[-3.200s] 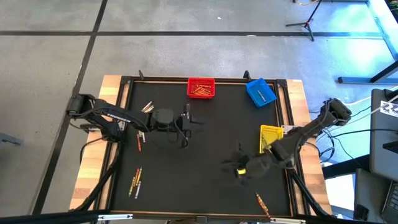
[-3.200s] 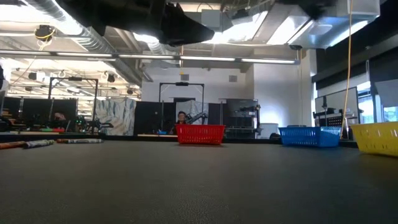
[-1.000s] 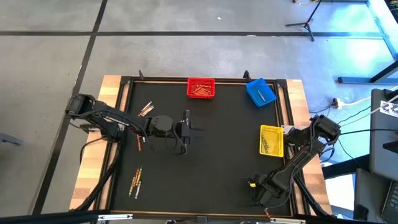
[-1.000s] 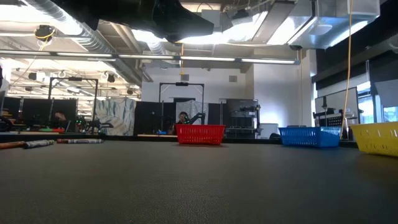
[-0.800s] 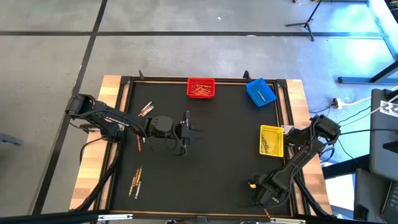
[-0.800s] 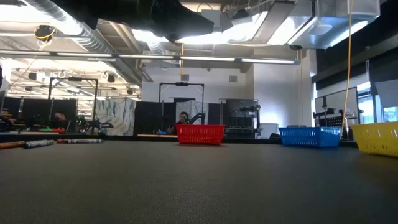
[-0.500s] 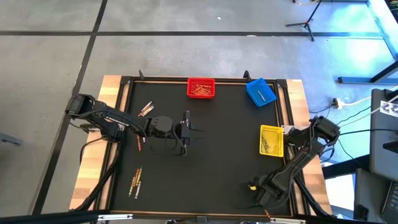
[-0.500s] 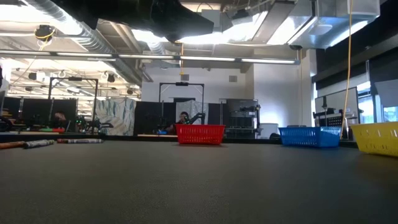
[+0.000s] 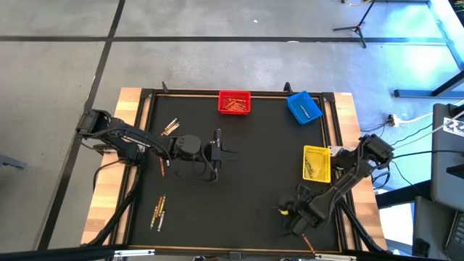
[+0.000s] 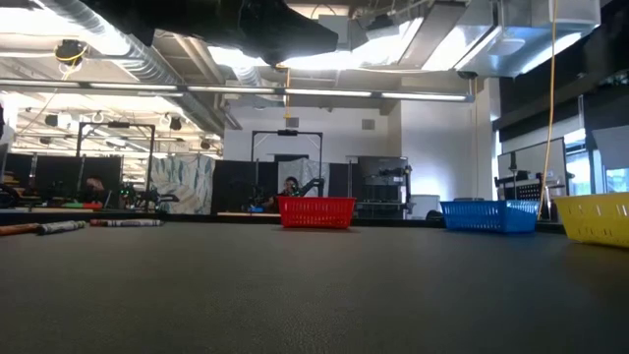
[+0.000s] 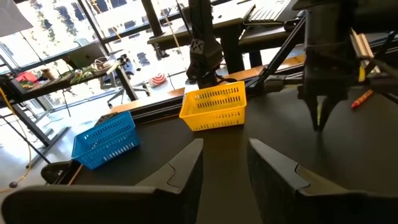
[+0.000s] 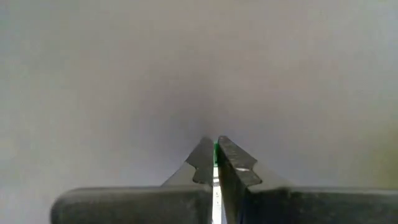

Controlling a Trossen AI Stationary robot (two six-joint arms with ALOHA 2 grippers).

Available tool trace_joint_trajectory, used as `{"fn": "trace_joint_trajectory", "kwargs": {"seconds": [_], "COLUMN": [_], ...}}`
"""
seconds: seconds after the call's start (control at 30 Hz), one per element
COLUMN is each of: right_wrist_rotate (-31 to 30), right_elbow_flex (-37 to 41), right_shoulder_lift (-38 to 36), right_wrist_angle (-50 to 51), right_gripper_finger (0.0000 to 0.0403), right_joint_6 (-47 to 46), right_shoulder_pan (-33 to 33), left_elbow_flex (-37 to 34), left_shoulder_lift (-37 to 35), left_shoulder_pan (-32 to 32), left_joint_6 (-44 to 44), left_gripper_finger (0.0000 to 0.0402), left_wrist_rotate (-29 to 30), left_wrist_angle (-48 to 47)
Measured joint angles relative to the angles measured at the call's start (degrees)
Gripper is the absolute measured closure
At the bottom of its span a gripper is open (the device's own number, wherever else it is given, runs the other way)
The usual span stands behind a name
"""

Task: Sort crayons
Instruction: Put the green crayon into the yellow bin

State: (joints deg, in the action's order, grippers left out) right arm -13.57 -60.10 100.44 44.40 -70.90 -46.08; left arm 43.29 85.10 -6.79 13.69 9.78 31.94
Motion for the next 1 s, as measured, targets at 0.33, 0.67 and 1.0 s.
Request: {"fn": "trace_joint_trajectory", "kwargs": {"seconds": [0.33,0.67,1.0], "right_wrist_rotate": [1.91,4.1,3.88], "right_elbow_flex": [0.74,-2.66,1.12], "right_shoulder_lift": [-0.07,-0.66,-0.16], "right_wrist_angle": [-0.91,6.75,3.94], "right_gripper_finger": [0.029,0.0255,0.0271], "right_joint_6": [2.14,-3.84,-8.35], "right_shoulder_pan": [4.14,-1.7,-4.49], "left_elbow_flex": [0.0,0.0,0.0], "left_shoulder_lift": [0.0,0.0,0.0], "left_shoulder_pan": [0.0,0.0,0.0], "left_joint_6": [0.0,-0.04,-0.02], "left_gripper_finger": [0.0287,0.0287,0.0287], "left_wrist_rotate": [0.0,0.0,0.02], "left_wrist_angle": [-0.15,-0.22,-0.2]}}
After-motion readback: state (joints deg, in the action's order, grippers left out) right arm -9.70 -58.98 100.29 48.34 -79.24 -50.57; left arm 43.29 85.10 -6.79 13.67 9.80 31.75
